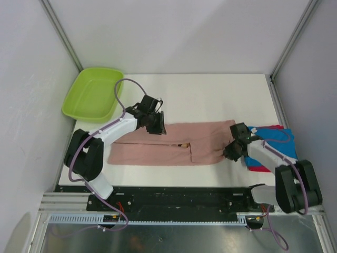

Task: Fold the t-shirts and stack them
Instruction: Rotate the tshirt 60 degrees

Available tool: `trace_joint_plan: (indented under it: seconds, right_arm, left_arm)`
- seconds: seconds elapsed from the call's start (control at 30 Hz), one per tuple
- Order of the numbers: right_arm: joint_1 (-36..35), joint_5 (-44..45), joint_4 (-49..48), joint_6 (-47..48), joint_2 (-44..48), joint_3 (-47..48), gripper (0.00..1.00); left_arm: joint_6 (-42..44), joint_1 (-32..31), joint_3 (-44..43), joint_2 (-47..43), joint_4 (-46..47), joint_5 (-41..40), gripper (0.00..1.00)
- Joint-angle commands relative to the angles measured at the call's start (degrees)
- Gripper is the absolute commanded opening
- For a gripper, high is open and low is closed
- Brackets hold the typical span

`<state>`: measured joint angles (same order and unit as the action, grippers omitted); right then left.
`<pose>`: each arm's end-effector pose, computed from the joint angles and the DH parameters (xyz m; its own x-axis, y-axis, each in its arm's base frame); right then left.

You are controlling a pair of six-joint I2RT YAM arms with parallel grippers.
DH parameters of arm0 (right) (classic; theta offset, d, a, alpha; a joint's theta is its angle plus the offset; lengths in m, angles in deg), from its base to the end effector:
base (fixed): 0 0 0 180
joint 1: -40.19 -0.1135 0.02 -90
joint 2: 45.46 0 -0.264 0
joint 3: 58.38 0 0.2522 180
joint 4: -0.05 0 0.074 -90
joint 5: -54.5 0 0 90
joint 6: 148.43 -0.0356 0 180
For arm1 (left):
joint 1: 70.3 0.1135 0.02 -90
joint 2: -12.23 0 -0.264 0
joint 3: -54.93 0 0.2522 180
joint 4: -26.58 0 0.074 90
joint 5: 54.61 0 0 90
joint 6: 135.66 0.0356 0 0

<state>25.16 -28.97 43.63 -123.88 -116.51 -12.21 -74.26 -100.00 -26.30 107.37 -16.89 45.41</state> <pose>0.1973 0.0488 0.1554 -0.5709 0.7824 -0.2488 0.7268 0.6226 0.2900 0.2986 -0.1774 0.2240 -0.9149 -0.0208 -0.4031 0.1497 0.9100 -0.3867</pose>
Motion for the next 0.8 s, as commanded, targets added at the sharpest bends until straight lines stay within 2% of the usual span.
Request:
trace_joint_plan:
  seconds: [0.0, 0.3, 0.43, 0.57, 0.67, 0.77]
  right_arm:
    - [3.7, 2.3, -6.0, 5.9, -9.4, 7.5, 0.15]
    - [8.2, 0.1, -8.5, 21.4, -37.6, 37.5, 0.08]
    - [8.3, 1.1, -5.1, 28.5, -49.9, 56.2, 0.07]
    - [7.3, 2.8, 2.6, 36.5, -63.8, 77.9, 0.08]
    - [7.1, 4.8, 8.0, 41.2, -72.8, 91.8, 0.18]
    - [8.7, 5.1, 10.5, 42.7, -75.8, 98.2, 0.32]
  left_arm:
    - [-1.2, 0.7, 1.0, -4.0, 0.5, -1.6, 0.33]
    - [-0.5, 1.6, 5.4, -6.2, 0.5, -1.0, 0.33]
    - [-0.5, 1.7, 8.1, -6.5, 0.5, -0.6, 0.33]
    - [-0.6, 1.7, 9.6, -6.6, 0.5, -0.7, 0.33]
    - [-0.5, 1.7, 9.7, -6.2, 0.5, -0.6, 0.33]
    - [-0.2, 1.7, 9.8, -6.0, 0.5, -0.8, 0.33]
